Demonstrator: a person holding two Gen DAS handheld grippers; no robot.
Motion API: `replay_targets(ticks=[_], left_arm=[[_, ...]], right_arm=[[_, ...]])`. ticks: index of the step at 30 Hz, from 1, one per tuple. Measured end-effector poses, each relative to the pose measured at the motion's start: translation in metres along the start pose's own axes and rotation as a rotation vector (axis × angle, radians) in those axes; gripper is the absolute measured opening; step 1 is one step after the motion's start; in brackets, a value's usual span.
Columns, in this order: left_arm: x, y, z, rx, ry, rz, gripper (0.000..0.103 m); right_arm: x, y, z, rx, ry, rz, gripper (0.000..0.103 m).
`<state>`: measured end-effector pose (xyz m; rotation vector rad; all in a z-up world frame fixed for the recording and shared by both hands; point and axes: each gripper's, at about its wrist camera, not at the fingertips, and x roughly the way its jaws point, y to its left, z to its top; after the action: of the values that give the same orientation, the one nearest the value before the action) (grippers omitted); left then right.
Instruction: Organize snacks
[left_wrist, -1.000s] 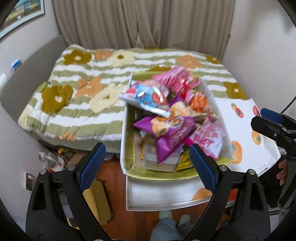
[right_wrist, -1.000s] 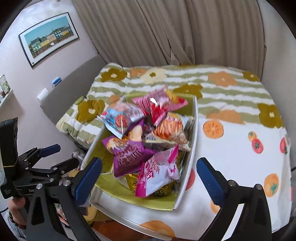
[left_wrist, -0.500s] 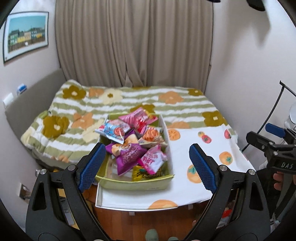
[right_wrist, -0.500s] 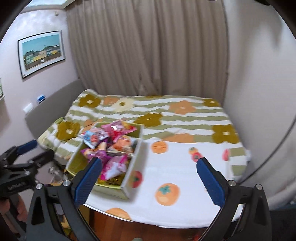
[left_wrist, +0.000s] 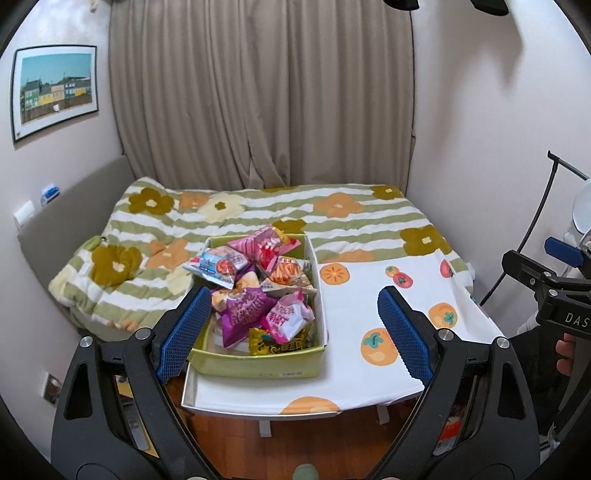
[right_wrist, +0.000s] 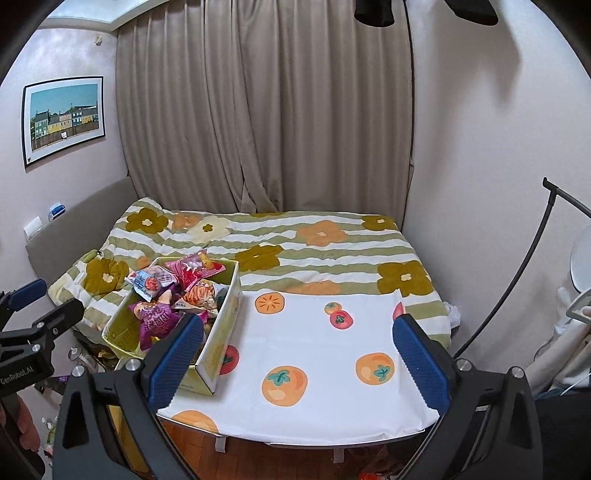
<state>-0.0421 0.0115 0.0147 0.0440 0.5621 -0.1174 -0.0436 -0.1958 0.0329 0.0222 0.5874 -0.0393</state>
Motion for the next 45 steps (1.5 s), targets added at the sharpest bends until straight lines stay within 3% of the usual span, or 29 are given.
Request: replay_targets(ticks=[45], left_arm=[[0.014, 0.007, 0.009, -0.008, 0.007, -0.027, 0.094]], right_arm=[[0.006, -0.005, 0.002, 0.016, -0.003, -0.020, 0.102]])
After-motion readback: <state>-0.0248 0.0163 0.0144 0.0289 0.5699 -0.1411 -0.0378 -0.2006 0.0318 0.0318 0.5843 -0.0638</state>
